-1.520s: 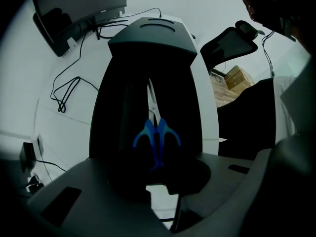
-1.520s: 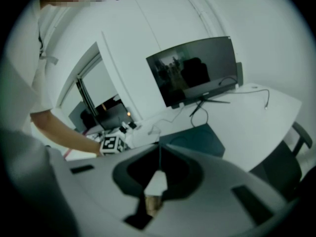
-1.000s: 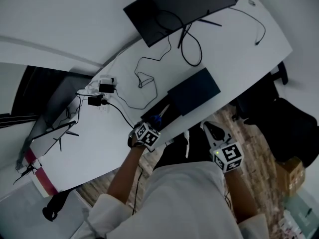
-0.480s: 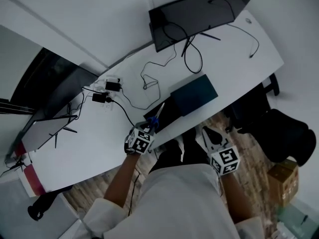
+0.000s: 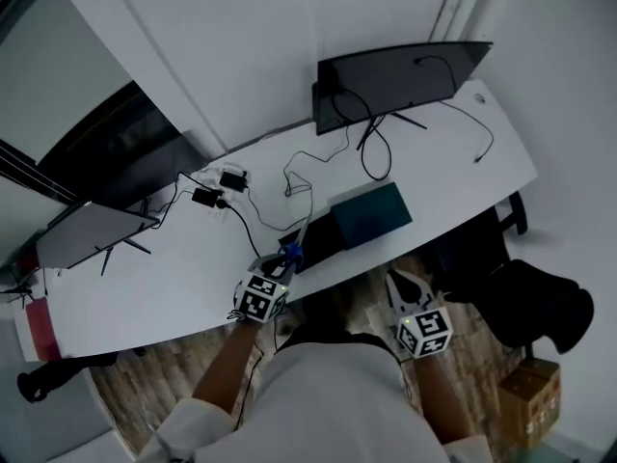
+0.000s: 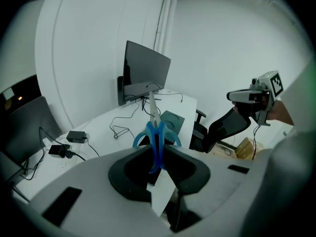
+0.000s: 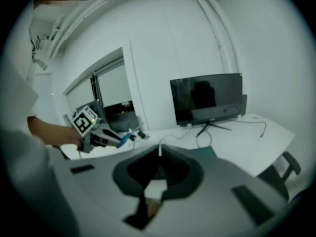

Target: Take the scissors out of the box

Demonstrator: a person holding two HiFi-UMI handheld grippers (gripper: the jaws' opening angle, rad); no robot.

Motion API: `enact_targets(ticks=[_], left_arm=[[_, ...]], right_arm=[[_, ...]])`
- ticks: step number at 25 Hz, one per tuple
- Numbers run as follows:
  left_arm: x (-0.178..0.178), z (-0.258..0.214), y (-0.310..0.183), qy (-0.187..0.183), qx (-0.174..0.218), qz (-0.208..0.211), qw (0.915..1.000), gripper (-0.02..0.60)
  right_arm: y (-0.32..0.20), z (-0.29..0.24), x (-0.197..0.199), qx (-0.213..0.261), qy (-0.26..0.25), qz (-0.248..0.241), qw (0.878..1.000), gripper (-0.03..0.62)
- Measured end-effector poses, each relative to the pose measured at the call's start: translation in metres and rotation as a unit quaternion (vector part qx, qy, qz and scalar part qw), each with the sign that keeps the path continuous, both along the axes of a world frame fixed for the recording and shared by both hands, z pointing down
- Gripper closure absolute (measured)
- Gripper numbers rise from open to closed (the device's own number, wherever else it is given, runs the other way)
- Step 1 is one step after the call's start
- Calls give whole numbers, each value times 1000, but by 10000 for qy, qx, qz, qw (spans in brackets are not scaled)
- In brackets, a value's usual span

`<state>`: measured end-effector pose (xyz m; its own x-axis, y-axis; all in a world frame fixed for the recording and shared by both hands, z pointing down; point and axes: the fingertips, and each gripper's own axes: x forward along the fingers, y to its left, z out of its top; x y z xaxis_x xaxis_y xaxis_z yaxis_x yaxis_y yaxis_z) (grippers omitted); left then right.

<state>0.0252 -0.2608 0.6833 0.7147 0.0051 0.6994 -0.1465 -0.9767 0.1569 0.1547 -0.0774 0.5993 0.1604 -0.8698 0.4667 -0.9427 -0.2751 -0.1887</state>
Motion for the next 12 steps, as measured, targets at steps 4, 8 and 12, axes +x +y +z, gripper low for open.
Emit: enact_targets(ticks=[4,8,12], left_arm=[[-10,-21,13,294,68,-301,9991,477],[-26,-46,28,599,97,-711,9956,477],[-46,-70,48,821,160,-964,9918,477]], right_arm=[[26,-5,-12,119,-21,-38,9999,560],[60,-10,-23,208,-38,-23,9998,560],[96,-15,-36,286,-46,-21,9996,560]])
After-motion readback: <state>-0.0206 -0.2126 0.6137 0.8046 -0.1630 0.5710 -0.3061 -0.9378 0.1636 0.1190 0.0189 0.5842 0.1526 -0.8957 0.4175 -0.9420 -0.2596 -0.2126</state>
